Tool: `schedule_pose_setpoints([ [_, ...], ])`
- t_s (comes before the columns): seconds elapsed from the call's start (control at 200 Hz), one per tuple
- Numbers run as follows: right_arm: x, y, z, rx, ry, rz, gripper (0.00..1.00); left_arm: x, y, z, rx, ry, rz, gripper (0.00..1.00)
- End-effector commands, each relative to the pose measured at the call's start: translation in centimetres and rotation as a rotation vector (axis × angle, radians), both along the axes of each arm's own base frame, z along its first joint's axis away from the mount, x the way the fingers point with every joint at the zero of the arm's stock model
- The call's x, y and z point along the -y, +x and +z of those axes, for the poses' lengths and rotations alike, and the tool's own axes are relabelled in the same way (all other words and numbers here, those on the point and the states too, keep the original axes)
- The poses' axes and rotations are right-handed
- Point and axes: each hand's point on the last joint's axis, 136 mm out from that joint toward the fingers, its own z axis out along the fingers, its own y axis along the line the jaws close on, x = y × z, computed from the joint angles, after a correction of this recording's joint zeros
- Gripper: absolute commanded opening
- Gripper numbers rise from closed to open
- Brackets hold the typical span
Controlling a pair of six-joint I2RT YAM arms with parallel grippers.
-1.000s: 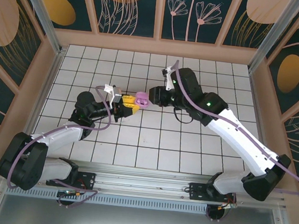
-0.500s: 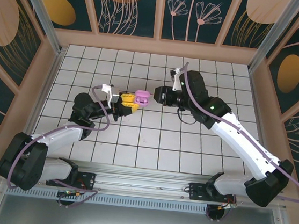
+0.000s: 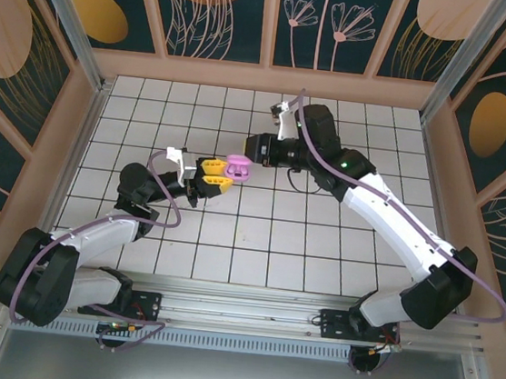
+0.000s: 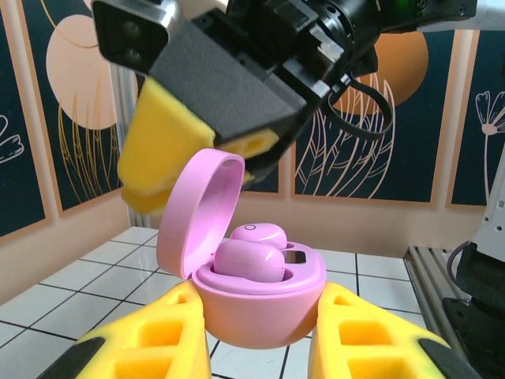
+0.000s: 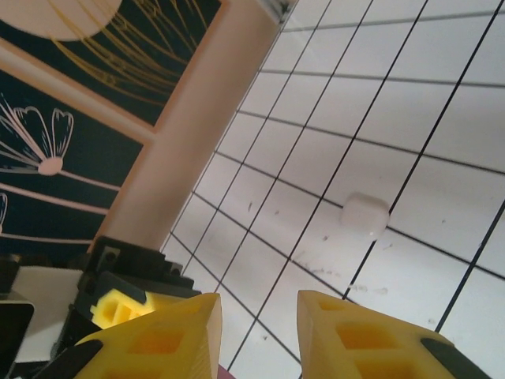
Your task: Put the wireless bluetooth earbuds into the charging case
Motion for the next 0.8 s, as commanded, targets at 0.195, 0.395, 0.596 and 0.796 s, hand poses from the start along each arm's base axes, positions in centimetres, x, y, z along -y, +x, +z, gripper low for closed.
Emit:
schedule_pose_setpoints([
  [0.195, 1.4, -3.1, -0.9, -0.031, -0.026, 0.003, 0.37, 0.0, 0.0, 0.9, 0.046, -0.032, 0.009, 0.00],
  [0.395, 3.3, -3.0, 0.4, -0.043, 0.141, -0.102, 0.61, 0.2, 0.4, 0.9, 0.015, -0.053, 0.001, 0.00],
  [0.596, 2.1, -3.4, 0.6, -0.103, 0.290, -0.053, 0.69, 0.2, 0.4, 1.4, -0.004, -0.071, -0.016, 0.00],
  [0.796, 0.3, -3.7, -0.2, -0.199, 0.366, 0.017, 0.69, 0.0, 0.2, 1.5, -0.014, -0.086, -0.010, 0.00],
])
